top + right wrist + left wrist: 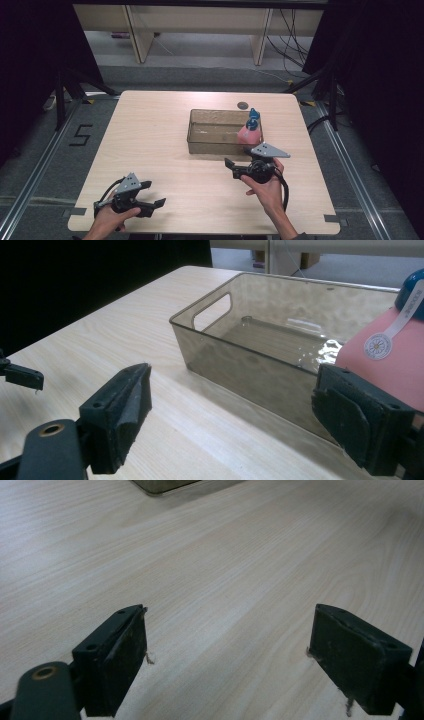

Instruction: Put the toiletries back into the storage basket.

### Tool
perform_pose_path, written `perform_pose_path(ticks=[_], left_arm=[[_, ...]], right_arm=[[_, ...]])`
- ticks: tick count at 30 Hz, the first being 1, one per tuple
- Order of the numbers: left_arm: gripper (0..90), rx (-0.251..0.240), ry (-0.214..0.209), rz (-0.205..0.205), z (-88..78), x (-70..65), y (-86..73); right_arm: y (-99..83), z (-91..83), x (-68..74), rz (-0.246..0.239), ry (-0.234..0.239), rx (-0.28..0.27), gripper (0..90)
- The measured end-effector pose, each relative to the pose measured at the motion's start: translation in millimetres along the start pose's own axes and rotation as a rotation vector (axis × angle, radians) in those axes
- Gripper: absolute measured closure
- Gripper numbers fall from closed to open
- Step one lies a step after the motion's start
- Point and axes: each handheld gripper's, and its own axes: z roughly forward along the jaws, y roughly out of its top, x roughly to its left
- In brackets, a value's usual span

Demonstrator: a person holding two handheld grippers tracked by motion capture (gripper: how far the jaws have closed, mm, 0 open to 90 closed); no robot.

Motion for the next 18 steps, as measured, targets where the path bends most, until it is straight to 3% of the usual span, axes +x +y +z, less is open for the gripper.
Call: perform_pose_path(ticks=[1, 2, 4, 7, 10, 11, 12, 13, 15, 16, 17, 18], left_arm=[[14.7, -0.008, -0.001, 0.002, 0.6, 0.1, -0.7], [14.7, -0.001, 0.0, -0.002, 0.2, -0.2, -0.3], [14.7, -0.004, 0.0, 0.0, 0.3, 1.2, -0.9], [14.7, -0.006, 0.002, -0.006, -0.3, 1.2, -0.6], [14.7, -0.005, 0.001, -0.003, -0.4, 0.8, -0.4], [14.7, -0.002, 0.002, -0.005, -0.1, 0.5, -0.5], [14.7, -0.001, 0.001, -0.004, -0.1, 0.4, -0.6], [14.7, -0.006, 0.002, -0.002, 0.2, 0.3, -0.9], [14.7, 0.0, 0.002, -0.002, -0.3, 0.4, -0.6], [14.7, -0.001, 0.003, -0.002, -0.4, 0.3, -0.6], [14.7, 0.0, 0.001, -0.001, -0.4, 0.4, -0.6], [14.7, -0.002, 0.003, -0.002, -0.4, 0.4, -0.7]], right_arm=[[-0.4, 0.4, -1.2, -0.021, 0.008, -0.005, 16.6], [-1.2, -0.3, 0.2, -0.004, 0.01, -0.007, 16.6], [-1.8, 0.0, -0.9, -0.039, 0.006, -0.014, 16.5], [-2.9, -0.9, 2.1, -0.003, 0.026, 0.002, 16.6], [-3.4, -1.1, 1.6, -0.04, 0.013, -0.004, 16.5], [-3.9, -0.9, 3.4, -0.018, 0.018, -0.003, 16.5], [-3.8, -0.5, 2.8, -0.039, 0.022, -0.001, 16.5], [-4.0, -2.0, 4.9, -0.013, 0.022, 0.013, 16.5], [-4.5, -1.8, 4.5, -0.038, 0.024, -0.012, 16.5], [-4.7, -2.6, 5.6, -0.024, 0.031, 0.0, 16.5], [-4.6, -3.2, 4.5, -0.052, 0.009, -0.011, 16.5], [-5.4, -4.6, 7.7, -0.001, 0.027, 0.007, 16.5]])
